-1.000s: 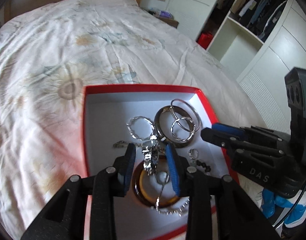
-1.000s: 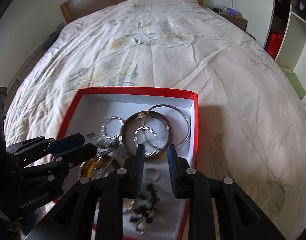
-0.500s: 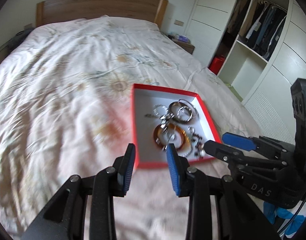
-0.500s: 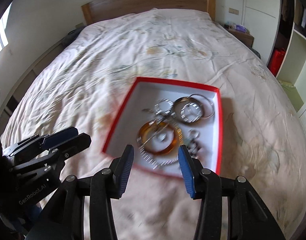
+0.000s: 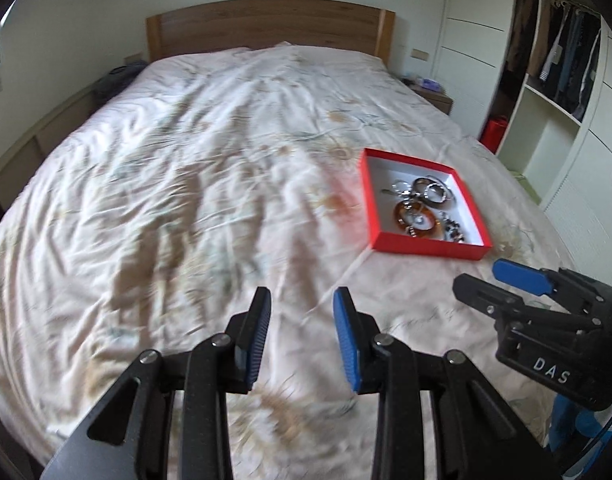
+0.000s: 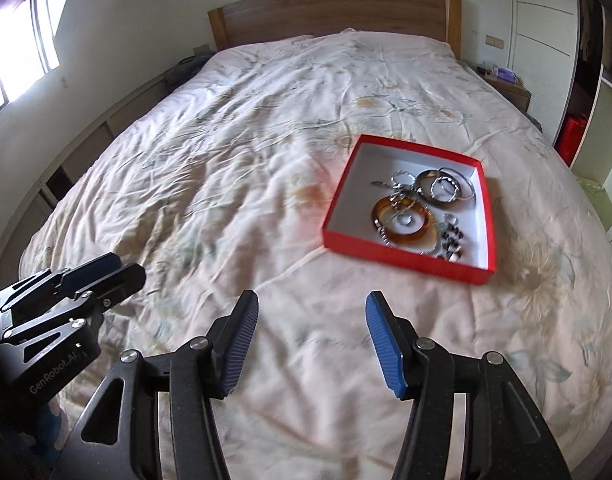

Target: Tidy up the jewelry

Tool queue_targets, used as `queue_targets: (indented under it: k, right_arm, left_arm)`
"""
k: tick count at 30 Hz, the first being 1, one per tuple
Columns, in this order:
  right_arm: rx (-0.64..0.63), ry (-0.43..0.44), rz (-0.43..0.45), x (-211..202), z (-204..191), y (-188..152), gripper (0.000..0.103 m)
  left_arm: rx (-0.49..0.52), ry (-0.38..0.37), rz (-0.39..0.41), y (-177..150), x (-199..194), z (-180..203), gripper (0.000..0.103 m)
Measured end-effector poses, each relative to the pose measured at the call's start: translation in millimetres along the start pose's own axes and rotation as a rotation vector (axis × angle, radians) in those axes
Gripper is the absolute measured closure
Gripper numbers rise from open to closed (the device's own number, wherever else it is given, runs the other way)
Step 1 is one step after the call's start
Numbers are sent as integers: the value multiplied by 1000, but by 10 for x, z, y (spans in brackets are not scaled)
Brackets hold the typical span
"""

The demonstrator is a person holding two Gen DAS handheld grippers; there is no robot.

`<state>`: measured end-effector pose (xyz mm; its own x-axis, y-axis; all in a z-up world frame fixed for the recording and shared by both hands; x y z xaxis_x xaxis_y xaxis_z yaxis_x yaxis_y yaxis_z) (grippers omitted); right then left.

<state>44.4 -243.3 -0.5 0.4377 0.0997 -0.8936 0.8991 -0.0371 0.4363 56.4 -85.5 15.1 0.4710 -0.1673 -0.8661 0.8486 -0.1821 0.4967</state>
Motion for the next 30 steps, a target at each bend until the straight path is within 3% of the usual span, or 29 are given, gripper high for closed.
queue_targets:
  k: [4,16,30]
  right_arm:
    - [2,1,9,-70,-122,-104,47]
    - [-30,-7,28,-238,-390,-314,46]
    - [-44,-3,64,-389,-424,-493,45]
  left_arm:
    - [-13,49,27,-131,-145,-100,72]
    - [-38,69,91,-384,-435,-300,71]
    - [-60,86,124,-555,-588,-358,71]
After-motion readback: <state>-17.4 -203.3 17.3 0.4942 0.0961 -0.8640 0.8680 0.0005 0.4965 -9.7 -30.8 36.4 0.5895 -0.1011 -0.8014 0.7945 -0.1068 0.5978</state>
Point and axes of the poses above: each gripper's, at about its wrist camera, not at the fingertips, and x roughly the way its jaws point, z to its right, y to its top, the point moved 2 cm from there along x, roughly the way its jaws point, and after that the axes turned 12 degrees about -z, right-handed, at the moved point
